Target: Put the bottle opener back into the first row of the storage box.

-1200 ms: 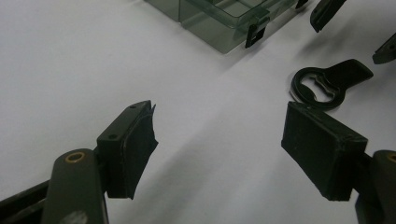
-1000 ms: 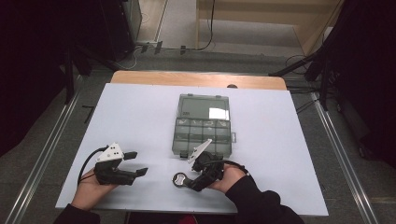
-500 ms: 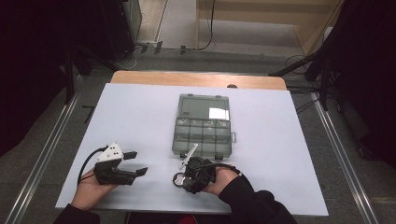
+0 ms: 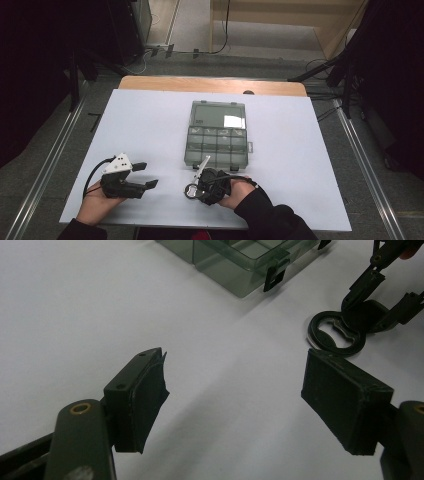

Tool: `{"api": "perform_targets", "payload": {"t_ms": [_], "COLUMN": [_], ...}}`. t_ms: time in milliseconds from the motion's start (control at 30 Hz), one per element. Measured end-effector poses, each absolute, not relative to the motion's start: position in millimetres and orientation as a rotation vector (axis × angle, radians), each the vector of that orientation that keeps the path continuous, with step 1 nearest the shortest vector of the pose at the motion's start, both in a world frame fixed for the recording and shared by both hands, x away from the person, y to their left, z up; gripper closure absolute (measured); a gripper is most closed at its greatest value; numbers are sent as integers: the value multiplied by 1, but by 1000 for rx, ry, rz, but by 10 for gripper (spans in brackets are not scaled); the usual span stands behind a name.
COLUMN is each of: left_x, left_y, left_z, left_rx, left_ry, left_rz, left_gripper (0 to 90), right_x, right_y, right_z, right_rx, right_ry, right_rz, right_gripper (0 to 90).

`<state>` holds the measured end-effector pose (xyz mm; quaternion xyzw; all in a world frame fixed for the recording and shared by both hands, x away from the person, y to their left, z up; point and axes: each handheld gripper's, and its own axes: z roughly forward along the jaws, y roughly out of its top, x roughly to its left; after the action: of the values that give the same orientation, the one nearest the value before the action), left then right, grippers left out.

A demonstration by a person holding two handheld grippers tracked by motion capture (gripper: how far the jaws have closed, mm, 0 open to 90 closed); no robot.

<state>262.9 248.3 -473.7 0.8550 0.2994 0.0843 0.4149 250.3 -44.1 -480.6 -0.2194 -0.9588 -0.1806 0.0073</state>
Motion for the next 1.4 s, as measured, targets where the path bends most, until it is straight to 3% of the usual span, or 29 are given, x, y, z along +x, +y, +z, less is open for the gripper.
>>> {"api": "perform_targets", "payload": {"t_ms": [1400], "left_x": [263], "left_y": [249], "left_z": [-474], "left_rx": [2160], "left_ry": [755], "left_rz": [215], "left_gripper": [251], "right_x": [266], "right_y": [-104], "right_z": [-445], "right_rx": [-769], "right_ry": [-2855], "right_rz": [-832], "right_gripper": [662]}}
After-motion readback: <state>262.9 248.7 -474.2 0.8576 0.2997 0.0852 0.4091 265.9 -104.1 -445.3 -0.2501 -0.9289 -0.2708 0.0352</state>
